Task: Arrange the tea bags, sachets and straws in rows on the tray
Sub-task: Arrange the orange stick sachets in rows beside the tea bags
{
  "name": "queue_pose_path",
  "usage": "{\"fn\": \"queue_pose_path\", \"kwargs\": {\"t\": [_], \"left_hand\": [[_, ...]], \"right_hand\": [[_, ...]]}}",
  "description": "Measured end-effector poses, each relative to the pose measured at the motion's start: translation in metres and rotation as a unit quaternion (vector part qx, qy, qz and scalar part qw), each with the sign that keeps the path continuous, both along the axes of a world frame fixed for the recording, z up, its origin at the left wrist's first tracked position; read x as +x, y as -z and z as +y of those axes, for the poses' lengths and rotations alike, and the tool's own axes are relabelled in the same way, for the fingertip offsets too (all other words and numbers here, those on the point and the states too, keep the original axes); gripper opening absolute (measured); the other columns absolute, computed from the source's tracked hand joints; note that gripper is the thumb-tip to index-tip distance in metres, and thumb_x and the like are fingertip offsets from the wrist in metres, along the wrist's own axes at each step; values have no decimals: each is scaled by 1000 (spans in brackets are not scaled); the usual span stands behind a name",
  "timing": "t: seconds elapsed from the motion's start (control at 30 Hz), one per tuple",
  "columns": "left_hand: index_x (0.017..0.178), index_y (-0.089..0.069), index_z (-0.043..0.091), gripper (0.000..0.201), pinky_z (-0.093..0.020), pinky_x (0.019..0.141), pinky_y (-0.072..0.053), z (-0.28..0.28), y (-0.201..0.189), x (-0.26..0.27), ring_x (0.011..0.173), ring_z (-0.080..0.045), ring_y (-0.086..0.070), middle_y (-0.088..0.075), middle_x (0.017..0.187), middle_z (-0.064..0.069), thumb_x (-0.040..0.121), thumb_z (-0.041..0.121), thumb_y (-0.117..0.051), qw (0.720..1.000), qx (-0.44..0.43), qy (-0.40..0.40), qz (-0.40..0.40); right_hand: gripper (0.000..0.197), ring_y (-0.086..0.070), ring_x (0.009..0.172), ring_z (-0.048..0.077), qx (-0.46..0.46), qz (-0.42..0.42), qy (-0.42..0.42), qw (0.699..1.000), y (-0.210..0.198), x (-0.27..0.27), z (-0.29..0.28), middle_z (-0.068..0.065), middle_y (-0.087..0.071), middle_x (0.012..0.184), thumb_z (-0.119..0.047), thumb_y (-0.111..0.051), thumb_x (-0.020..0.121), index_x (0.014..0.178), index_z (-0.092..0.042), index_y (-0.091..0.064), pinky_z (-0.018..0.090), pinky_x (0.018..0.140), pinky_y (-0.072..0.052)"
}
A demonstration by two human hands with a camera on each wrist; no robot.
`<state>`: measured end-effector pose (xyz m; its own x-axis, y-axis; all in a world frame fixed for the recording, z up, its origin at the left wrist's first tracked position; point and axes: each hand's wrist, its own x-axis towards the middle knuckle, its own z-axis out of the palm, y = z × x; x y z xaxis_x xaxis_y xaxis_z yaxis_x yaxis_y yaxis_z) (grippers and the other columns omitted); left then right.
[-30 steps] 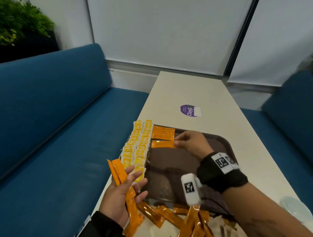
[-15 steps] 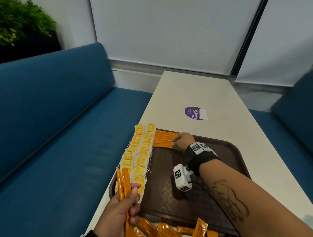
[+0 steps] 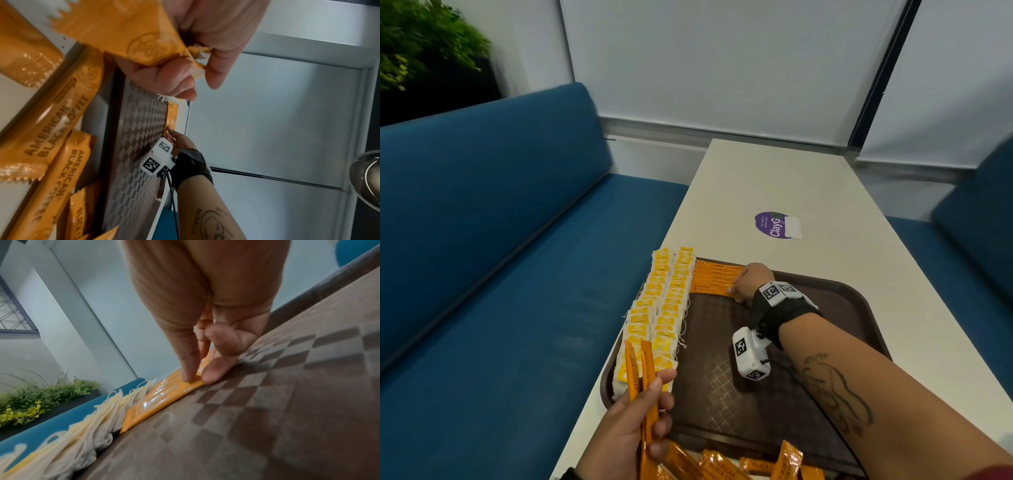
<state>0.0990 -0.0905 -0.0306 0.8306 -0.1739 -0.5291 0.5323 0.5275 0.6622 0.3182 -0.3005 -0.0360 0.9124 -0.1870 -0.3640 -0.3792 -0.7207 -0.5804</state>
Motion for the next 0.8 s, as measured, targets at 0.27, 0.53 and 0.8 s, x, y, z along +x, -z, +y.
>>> {"fn": "queue_pose_path", "kwargs": {"t": [0.27,0.53,0.8], "left_hand": [[108,-64,9,24,-20,34,-41,5,-7,-4,47,-21,-57,-67,73,-14,94,16,-46,1000,10,20,-17],[109,-64,11,23,-27,40,-52,3,-19,-11,68,-30,-70,-72,94,-18,92,16,-49,998,14,54,-24],[105,-65,3,29,-19,31,-41,-5,-28,-18,61,-27,-70,-72,87,-19,81,17,-56,997,9,63,-49]], "right_hand": [[15,-65,76,16,-26,22,-19,999,-6,-5,1,16,-67,110,-10,-68,83,94,-5,-59,19,60,-54],[37,-61,106,24,-75,-10,-28,997,-15,-25,-3,9,-64,114,-9,-76,77,113,-6,-64,36,94,-50],[9,-54,60,5,175,-11,-152,973,-70,-115,25,-1,-60,73,-23,-71,82,86,-17,-66,18,49,-36]]}}
